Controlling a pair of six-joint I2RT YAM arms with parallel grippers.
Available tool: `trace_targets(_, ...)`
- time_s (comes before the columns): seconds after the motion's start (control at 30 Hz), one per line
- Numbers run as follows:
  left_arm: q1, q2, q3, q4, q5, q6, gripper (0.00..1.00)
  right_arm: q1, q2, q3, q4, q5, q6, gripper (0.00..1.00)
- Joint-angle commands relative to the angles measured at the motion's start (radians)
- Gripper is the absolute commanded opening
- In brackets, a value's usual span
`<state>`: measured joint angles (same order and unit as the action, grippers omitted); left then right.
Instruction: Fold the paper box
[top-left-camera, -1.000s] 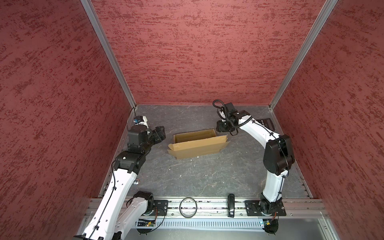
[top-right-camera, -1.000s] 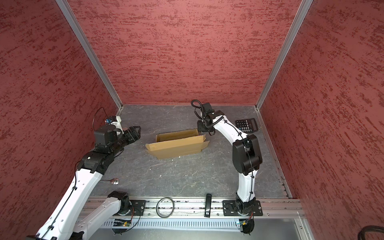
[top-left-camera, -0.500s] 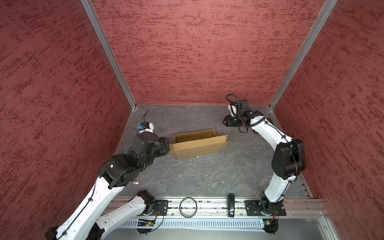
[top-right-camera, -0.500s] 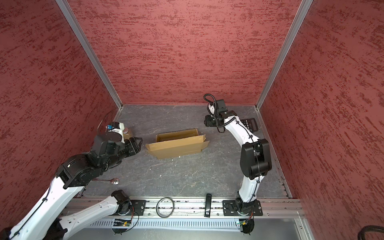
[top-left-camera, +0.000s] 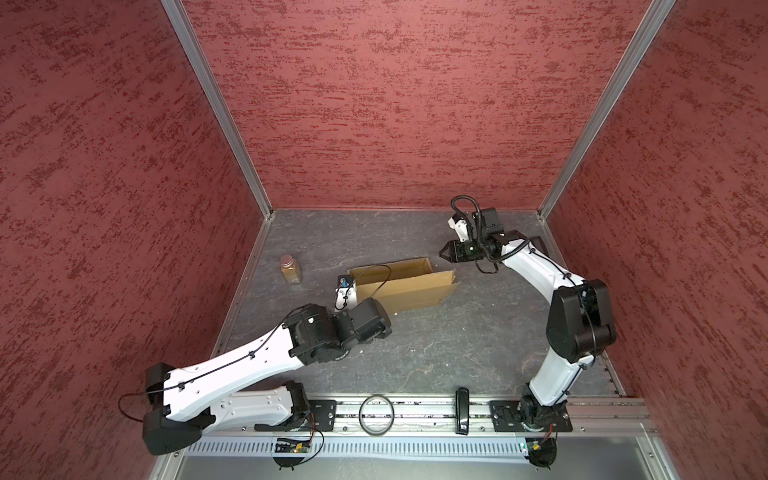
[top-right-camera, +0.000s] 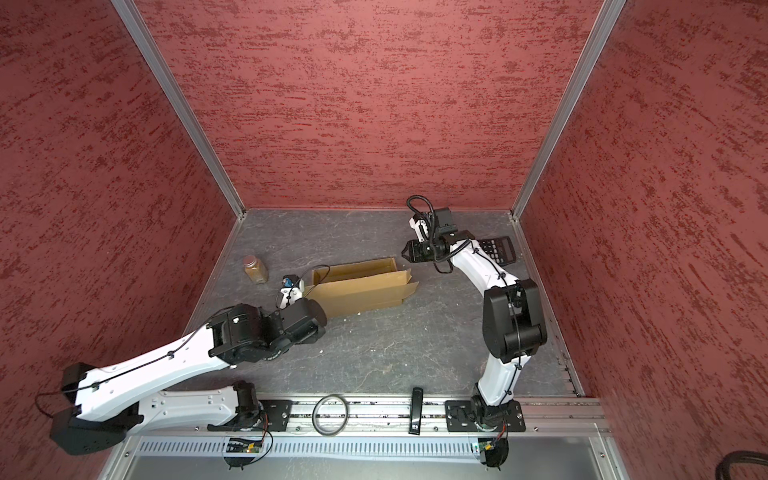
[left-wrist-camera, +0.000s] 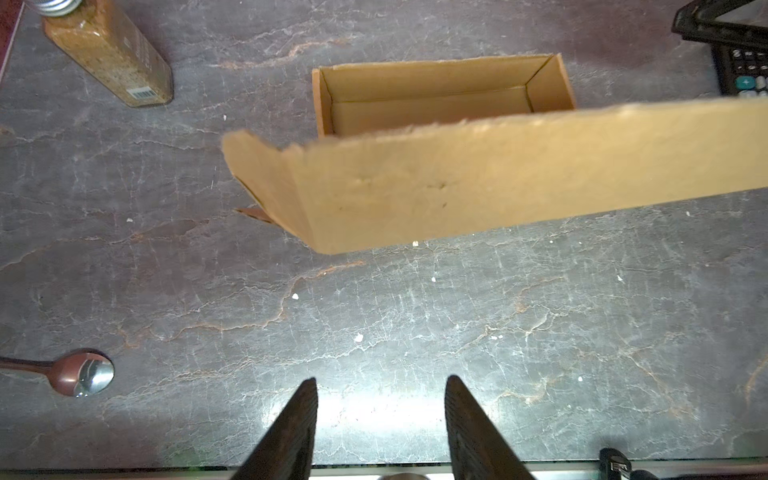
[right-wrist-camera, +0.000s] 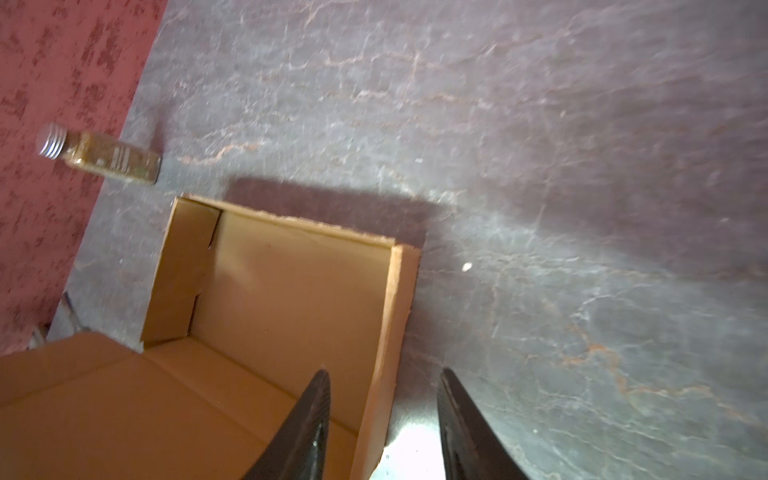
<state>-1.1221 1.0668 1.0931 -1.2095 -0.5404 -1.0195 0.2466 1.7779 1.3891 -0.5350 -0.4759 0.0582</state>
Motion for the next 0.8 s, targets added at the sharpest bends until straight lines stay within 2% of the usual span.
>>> trace_targets(0.0,-0.003,-0.008,-0.039,0.086,-0.013,-0.048,0.50,-0.003,-0.048,-0.020,0.033,-0.066,-0.050,0.43)
trace_targets(0.17,0.032,0.017,-0.105,0.162,-0.003,-0.044,0.50,-0.003,-0.091,-0.064,0.035,-0.098,-0.076,0.42)
trace_targets(0.37,0.159,0.019,-0.188,0.326,0.041,0.047,0.49,-0.003,-0.129,-0.128,0.062,-0.148,-0.079,0.41)
trace_targets(0.57,0.276,0.056,-0.200,0.435,0.090,0.153,0.50,-0.002,-0.137,-0.166,0.078,-0.171,-0.081,0.40)
trace_targets(0.77,0.331,0.111,-0.200,0.520,0.120,0.197,0.50,-0.002,-0.149,-0.182,0.073,-0.193,-0.095,0.39)
